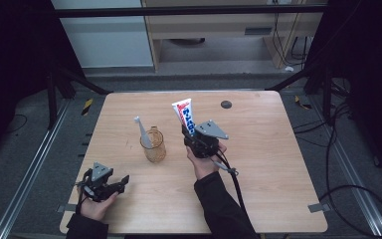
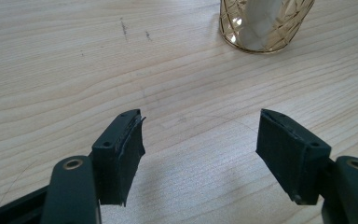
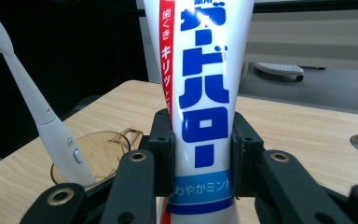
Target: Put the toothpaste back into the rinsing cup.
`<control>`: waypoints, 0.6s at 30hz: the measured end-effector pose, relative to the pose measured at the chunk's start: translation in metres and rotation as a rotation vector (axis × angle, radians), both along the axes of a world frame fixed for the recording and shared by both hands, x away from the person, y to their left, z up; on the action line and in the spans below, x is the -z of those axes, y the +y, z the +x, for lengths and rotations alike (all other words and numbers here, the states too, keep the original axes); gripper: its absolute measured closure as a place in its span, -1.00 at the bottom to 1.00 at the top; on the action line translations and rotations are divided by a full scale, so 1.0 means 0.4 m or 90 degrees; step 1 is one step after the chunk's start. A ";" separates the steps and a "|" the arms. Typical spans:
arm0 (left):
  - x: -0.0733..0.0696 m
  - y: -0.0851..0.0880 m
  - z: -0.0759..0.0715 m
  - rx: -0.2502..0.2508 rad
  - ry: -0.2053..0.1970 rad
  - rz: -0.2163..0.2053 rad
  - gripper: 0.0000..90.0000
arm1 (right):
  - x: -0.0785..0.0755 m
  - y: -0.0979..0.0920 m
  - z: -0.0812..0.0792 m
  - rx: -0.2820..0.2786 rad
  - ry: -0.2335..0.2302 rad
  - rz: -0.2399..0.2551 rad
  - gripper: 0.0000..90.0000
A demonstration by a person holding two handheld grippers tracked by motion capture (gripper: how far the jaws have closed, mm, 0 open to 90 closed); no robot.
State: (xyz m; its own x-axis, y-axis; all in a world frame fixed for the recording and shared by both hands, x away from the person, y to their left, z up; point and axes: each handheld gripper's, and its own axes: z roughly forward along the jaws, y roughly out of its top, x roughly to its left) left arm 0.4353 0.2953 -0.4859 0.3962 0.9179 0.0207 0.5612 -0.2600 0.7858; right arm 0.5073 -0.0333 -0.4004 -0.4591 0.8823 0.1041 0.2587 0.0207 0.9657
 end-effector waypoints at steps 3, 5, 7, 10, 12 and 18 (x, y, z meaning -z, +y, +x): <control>0.000 0.000 0.000 0.000 0.001 0.000 -0.32 | 0.002 0.014 0.009 0.002 -0.002 0.006 0.50; 0.000 0.000 0.000 0.000 0.000 -0.001 -0.32 | 0.006 0.022 0.015 0.003 -0.005 0.012 0.51; 0.000 0.000 0.000 0.000 0.000 -0.001 -0.32 | 0.009 0.029 0.019 0.005 -0.009 0.020 0.50; 0.001 0.001 0.001 0.000 0.001 -0.001 -0.32 | 0.012 0.041 0.025 0.006 -0.014 0.026 0.50; 0.001 0.001 0.002 -0.001 0.001 -0.002 -0.32 | 0.014 0.049 0.030 0.007 -0.019 0.031 0.50; 0.001 0.003 0.001 0.000 0.001 -0.002 -0.32 | 0.021 0.073 0.042 0.015 -0.036 0.046 0.51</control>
State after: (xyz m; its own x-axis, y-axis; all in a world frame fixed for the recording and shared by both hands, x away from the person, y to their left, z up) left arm 0.4358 0.2963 -0.4861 0.3961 0.9180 0.0169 0.5621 -0.2570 0.7861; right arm 0.5239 -0.0040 -0.4089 -0.4456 0.8838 0.1425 0.2026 -0.0554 0.9777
